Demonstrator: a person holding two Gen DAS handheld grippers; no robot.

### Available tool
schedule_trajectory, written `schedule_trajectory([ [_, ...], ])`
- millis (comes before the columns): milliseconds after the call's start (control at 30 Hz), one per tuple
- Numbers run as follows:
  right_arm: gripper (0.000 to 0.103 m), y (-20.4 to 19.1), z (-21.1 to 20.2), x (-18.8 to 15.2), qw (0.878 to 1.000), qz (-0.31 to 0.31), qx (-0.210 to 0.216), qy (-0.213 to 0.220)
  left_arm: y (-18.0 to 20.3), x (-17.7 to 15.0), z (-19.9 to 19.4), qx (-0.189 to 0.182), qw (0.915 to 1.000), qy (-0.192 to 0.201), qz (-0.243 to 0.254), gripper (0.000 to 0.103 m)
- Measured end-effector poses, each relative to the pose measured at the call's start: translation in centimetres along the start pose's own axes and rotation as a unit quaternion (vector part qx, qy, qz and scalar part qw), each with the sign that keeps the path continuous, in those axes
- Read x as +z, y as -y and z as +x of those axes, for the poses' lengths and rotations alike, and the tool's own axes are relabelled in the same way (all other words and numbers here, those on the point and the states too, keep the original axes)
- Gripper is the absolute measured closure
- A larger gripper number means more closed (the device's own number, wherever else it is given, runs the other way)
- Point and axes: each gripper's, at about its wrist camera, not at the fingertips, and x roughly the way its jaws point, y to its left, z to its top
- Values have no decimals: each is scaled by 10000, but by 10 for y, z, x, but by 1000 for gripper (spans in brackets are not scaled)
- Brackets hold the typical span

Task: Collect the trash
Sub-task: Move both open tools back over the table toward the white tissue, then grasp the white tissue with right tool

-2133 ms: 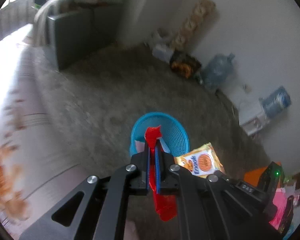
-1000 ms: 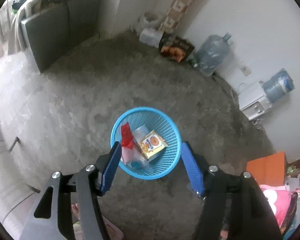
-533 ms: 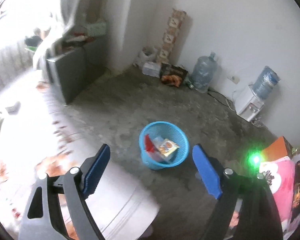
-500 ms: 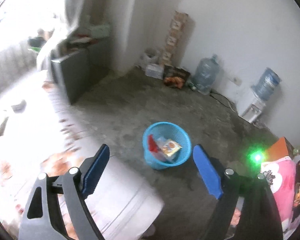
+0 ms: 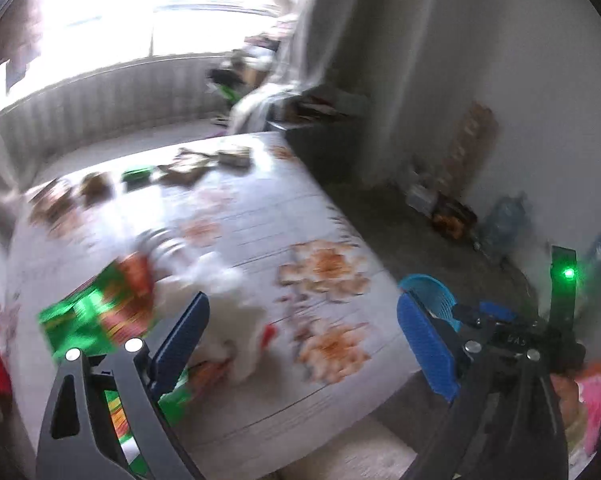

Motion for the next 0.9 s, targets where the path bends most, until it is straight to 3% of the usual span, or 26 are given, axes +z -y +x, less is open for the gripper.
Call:
schedule_trajectory([
  [167, 8, -50, 11, 9, 9974, -716, -4, -1, -43, -23, -36, 628, 9957, 280, -619, 7],
  [367, 8, -94, 22, 15, 9891, -940, 1085, -320, -76, -46, -52, 921, 9890, 329, -1112, 6],
  [667, 13, -142, 44, 25, 9760, -633, 1880, -897, -95, -57, -35, 644, 9875, 282, -1412, 6],
  [900, 24, -163, 60, 37, 9745, -609, 1871, -1078, -91, -51, -19, 251, 9931, 455, -1050, 6],
])
